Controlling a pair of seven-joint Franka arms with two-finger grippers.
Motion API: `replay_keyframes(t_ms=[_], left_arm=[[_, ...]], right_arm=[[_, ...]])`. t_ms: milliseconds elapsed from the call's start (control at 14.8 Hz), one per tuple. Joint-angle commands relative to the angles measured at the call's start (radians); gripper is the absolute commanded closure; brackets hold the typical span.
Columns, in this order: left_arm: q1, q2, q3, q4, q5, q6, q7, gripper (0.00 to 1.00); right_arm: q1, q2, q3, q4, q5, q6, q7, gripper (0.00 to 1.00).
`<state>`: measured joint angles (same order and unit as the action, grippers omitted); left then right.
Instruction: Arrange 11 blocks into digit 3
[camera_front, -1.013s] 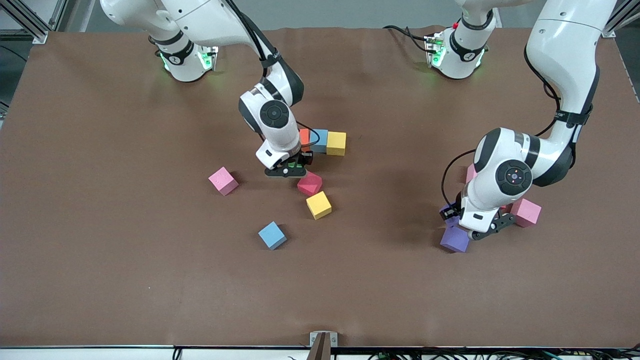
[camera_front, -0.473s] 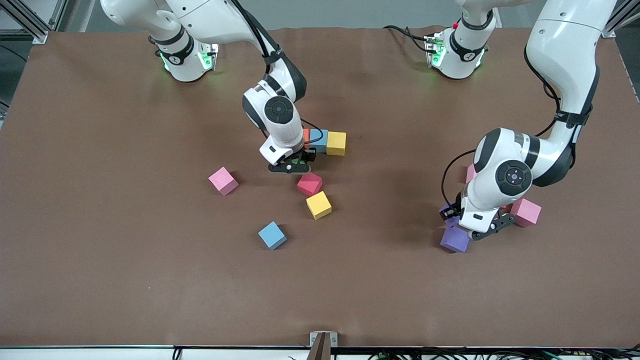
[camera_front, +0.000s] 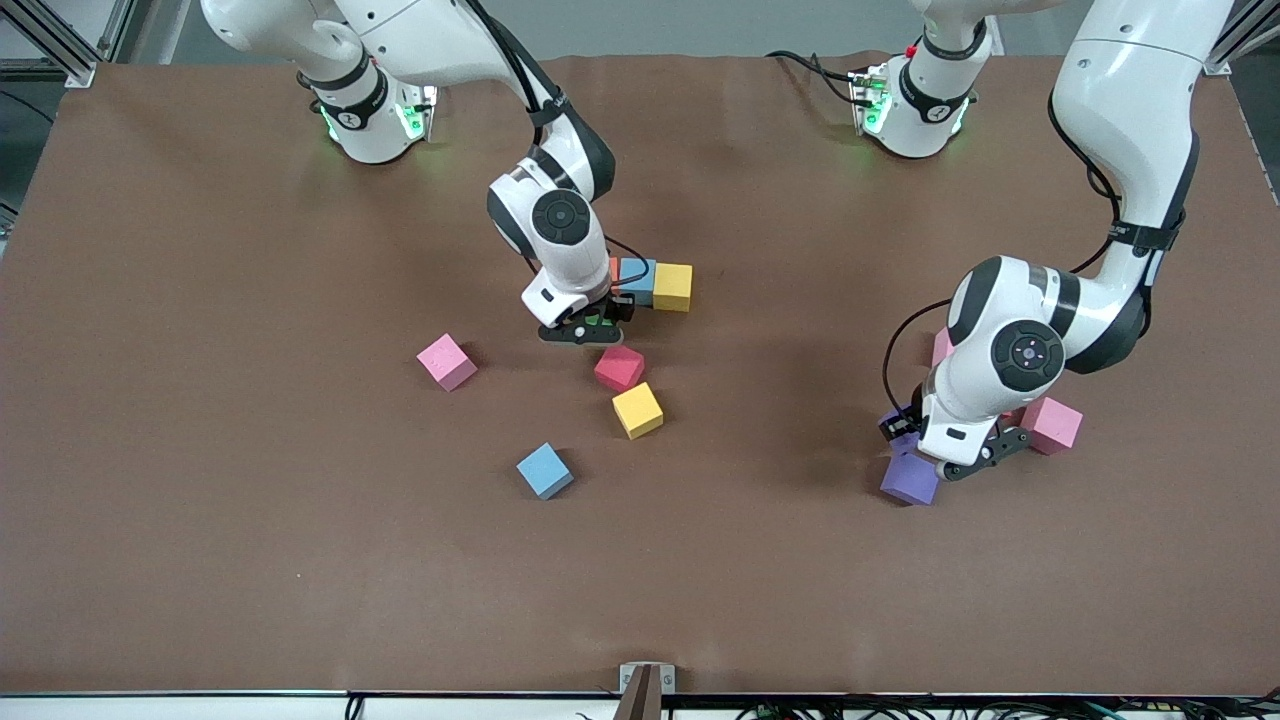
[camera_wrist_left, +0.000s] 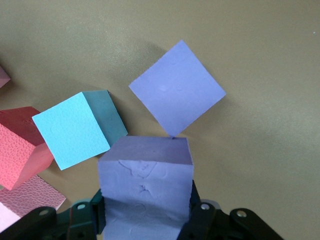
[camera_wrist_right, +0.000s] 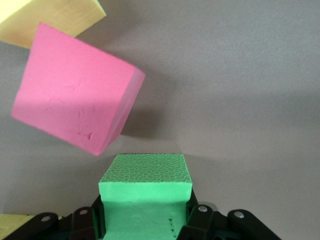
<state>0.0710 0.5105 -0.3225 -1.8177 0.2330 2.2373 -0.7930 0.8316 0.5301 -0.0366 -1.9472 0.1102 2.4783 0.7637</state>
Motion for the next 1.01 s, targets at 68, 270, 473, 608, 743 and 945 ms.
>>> replay_keyframes(t_ms=[68, 270, 473, 608, 743, 945], left_arm=[[-0.002, 0.013, -0.004, 0.023, 0.02, -0.008, -0.026, 0.58], [-0.004, 0.013, -0.004, 0.023, 0.022, -0.008, -0.032, 0.58], [-0.004, 0.013, -0.004, 0.023, 0.022, -0.008, -0.032, 0.58], [-0.004, 0.014, -0.004, 0.023, 0.022, -0.008, -0.032, 0.58], [-0.004, 0.014, -0.004, 0.023, 0.022, -0.008, -0.032, 0.58], [-0.004, 0.016, -0.004, 0.026, 0.022, -0.008, -0.032, 0.58]], right_arm=[[0.017, -0.039, -0.003, -0.039, 0.008, 0.007, 0.023, 1.0], [0.02, -0.048, -0.005, -0.053, 0.008, 0.008, 0.023, 1.0], [0.02, -0.05, -0.005, -0.056, 0.008, 0.008, 0.023, 1.0], [0.02, -0.05, -0.005, -0.058, 0.008, 0.01, 0.022, 1.0], [0.02, -0.05, -0.005, -0.058, 0.008, 0.01, 0.022, 1.0], [0.02, -0.048, -0.005, -0.058, 0.008, 0.011, 0.022, 1.0]])
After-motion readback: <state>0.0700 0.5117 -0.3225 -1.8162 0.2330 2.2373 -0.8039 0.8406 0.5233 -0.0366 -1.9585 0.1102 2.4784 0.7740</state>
